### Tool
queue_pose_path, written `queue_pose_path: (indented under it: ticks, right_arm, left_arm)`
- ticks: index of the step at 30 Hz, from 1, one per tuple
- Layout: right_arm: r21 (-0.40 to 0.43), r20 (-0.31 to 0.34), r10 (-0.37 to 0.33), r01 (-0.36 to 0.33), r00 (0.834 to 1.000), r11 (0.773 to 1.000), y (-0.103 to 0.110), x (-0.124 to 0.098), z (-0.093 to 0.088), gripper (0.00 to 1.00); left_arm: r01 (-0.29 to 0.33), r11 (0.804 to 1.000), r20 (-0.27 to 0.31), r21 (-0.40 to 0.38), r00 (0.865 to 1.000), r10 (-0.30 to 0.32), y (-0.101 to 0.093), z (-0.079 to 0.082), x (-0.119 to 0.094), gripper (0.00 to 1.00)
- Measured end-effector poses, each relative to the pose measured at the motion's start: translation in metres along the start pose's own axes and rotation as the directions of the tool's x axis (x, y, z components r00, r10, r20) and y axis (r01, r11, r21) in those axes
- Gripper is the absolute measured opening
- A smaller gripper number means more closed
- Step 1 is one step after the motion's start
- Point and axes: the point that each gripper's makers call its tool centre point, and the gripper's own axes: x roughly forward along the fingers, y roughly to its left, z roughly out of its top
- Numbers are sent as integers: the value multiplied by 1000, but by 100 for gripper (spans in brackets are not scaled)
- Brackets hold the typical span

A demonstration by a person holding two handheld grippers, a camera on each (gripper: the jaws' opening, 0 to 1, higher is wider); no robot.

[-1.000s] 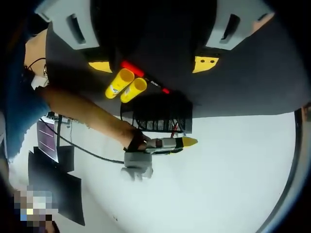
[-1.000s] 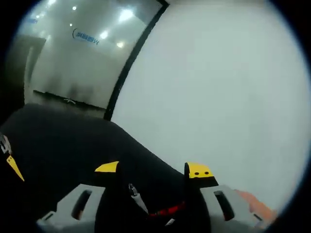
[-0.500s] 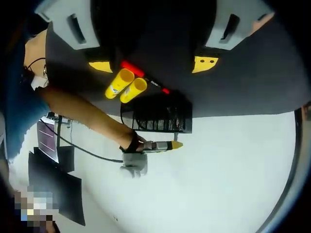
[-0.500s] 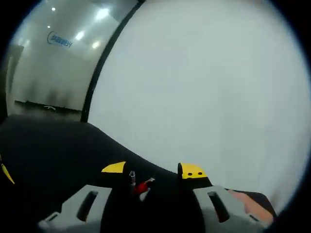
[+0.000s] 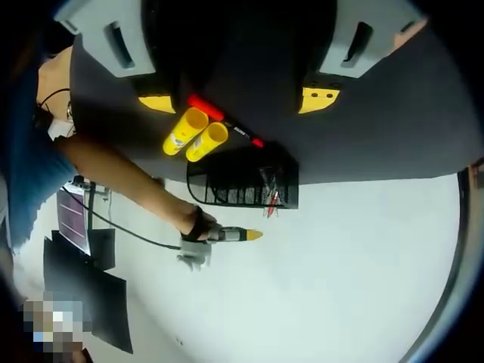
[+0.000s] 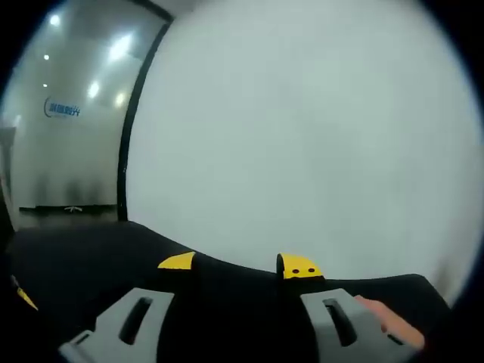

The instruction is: Pick up pens and glue sticks and place them into the holder.

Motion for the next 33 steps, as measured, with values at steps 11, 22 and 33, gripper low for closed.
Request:
queue_pose_path:
  ticks: [11,22,33]
  right_arm:
    - [100,58,270,-274,961,956,32,-27,43,37]
    - [30,66,321,-323,945,946,50,-36,60,37]
    - [-137,7,429,-425,903,895,88,-51,49,37]
  left_arm:
    - [-25,992,-43,-124,999,20,-17,1,4,51]
    - [-243,941,-199,-234,960,198,-7,3,9,32]
    - [-258,930,-346,-262,925,159,-3,4,48,27]
